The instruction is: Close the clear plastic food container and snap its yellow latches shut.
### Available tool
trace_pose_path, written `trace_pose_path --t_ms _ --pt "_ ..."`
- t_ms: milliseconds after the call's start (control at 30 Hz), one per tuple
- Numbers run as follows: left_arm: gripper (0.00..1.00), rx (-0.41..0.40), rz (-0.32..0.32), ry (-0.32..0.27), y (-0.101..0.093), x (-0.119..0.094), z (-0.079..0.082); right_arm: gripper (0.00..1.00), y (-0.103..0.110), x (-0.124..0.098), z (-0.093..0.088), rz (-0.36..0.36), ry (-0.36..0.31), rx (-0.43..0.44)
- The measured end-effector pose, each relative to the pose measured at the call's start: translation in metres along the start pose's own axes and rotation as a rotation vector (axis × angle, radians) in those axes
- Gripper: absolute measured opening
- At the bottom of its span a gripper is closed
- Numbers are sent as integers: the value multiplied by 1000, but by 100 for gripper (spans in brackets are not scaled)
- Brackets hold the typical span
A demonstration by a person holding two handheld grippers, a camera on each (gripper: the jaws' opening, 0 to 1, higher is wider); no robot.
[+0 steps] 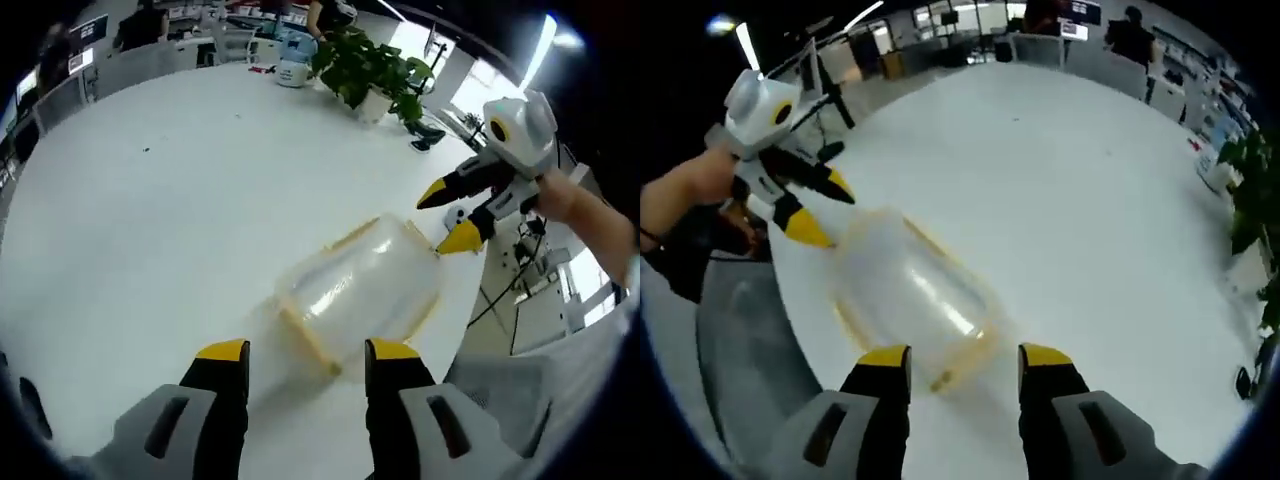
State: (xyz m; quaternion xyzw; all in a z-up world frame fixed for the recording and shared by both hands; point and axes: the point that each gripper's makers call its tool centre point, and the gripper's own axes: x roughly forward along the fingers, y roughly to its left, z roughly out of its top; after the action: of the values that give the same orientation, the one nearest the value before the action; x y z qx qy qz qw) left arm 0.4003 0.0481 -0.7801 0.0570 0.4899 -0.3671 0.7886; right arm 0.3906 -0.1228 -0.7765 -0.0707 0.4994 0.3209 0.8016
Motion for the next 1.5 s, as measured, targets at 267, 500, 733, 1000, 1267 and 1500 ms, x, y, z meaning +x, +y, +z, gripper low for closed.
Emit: trace_pose_path --t_ms 267,500,733,1000,1267,1500 --pt "41 -132 -6 -6 -7 6 -2 41 -8 4 -7 -33 30 174" --pt "40 -268 -38 -4 -11 13 -7 39 -7 10 -12 -8 16 334" --pt "34 -295 -50 23 -13 20 -16 34 0 19 -16 15 7 426" --pt "29 -299 -90 17 -17 22 -14 28 3 20 -15 21 10 426" --pt "23 -371 -96 -51 -15 12 -15 24 4 22 -21 27 32 426" --pt "25 -360 -83 -43 -18 25 -9 25 3 23 -18 30 19 437"
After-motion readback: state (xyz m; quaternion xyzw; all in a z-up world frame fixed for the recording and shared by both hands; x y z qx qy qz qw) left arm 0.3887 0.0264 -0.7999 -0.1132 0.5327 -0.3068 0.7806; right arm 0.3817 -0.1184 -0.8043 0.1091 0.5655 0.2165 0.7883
